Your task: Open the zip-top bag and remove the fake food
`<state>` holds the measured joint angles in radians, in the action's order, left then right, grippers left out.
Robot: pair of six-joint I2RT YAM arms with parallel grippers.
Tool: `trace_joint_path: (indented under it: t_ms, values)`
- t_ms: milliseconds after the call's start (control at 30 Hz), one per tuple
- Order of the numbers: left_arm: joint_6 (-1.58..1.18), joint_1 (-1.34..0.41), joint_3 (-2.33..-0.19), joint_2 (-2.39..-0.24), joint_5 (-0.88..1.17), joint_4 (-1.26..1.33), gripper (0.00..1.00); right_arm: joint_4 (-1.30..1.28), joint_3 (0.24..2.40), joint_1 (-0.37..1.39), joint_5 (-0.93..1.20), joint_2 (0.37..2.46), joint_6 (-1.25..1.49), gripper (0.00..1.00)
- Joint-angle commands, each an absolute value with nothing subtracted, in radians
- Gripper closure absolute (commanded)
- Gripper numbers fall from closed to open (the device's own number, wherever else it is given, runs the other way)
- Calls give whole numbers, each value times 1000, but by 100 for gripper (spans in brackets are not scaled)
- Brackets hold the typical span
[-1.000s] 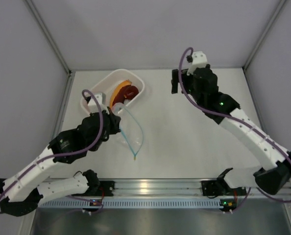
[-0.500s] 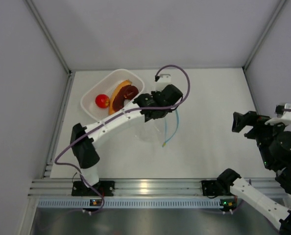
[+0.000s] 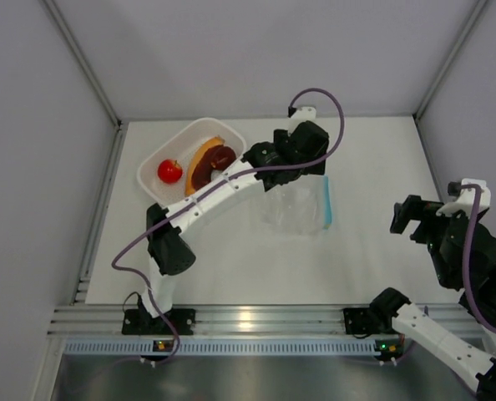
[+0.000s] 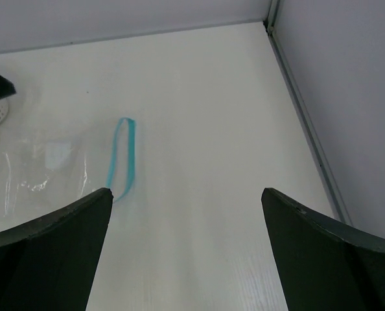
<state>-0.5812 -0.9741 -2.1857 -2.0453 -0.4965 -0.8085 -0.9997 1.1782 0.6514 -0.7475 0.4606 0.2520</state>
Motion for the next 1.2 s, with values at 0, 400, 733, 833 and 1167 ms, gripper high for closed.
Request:
trace_joint_path:
  t_ms: [0, 400, 733, 833, 1167]
  values:
    - [-549, -937, -2103, -1848, -577, -798, 18, -989, 1152, 646, -742, 505, 270, 1]
    - [-558, -712, -1410, -1252, -742, -798, 2, -873, 1031, 646, -767, 463, 241, 1]
    - [-468, -693, -1019, -746, -825, -807, 2, -865, 951, 646, -736, 434, 282, 1]
    - [-440, -695, -965, -653, -842, -804, 2, -848, 939, 646, -715, 413, 270, 1]
    - [-451, -629, -948, -623, -832, -779, 2, -744, 850, 646, -706, 377, 219, 1]
